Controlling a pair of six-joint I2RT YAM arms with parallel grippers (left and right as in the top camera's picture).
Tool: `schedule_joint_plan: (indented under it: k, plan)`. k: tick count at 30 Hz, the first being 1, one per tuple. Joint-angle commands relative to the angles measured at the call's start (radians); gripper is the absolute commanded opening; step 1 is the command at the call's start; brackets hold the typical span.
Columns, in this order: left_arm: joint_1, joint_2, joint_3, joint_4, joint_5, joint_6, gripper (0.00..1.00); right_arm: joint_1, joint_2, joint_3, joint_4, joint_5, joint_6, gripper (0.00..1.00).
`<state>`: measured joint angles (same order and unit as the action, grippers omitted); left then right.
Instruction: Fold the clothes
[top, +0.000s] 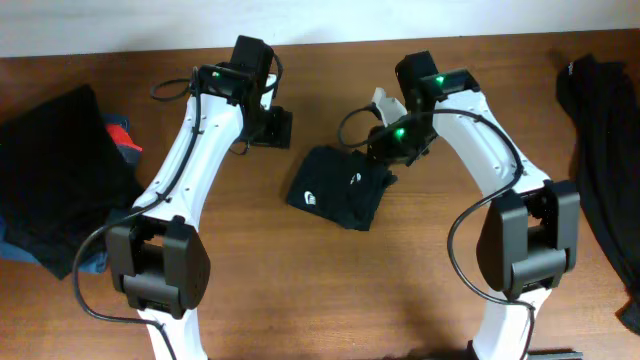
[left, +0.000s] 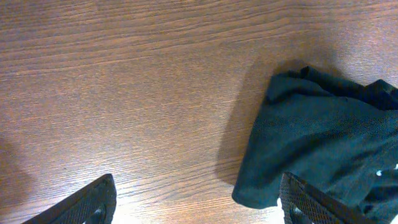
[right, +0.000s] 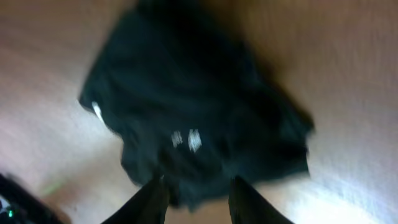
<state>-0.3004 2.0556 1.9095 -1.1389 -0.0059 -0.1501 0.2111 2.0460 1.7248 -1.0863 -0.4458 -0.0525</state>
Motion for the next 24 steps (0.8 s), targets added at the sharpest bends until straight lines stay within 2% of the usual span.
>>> schedule_joint_plan:
  k: [1, 5, 10, 18, 24]
  plan:
    - [0.004, 0.005, 0.007, -0.002, -0.017, 0.010, 0.84, 0.012, 0.061, -0.031, 0.048, -0.098, 0.003, 0.37]
    - [0.004, 0.005, 0.007, -0.002, -0.017, 0.010, 0.84, 0.017, 0.127, -0.034, 0.014, -0.069, 0.002, 0.37]
    - [0.004, 0.005, 0.007, -0.002, -0.017, 0.009, 0.84, 0.017, 0.211, -0.041, -0.063, 0.147, 0.035, 0.38]
    - [0.004, 0.005, 0.007, -0.004, -0.016, 0.009, 0.83, 0.019, 0.253, -0.051, -0.050, 0.176, 0.031, 0.48]
    - [0.004, 0.005, 0.007, -0.010, -0.017, 0.010, 0.84, 0.017, 0.233, -0.001, -0.137, 0.220, 0.027, 0.47]
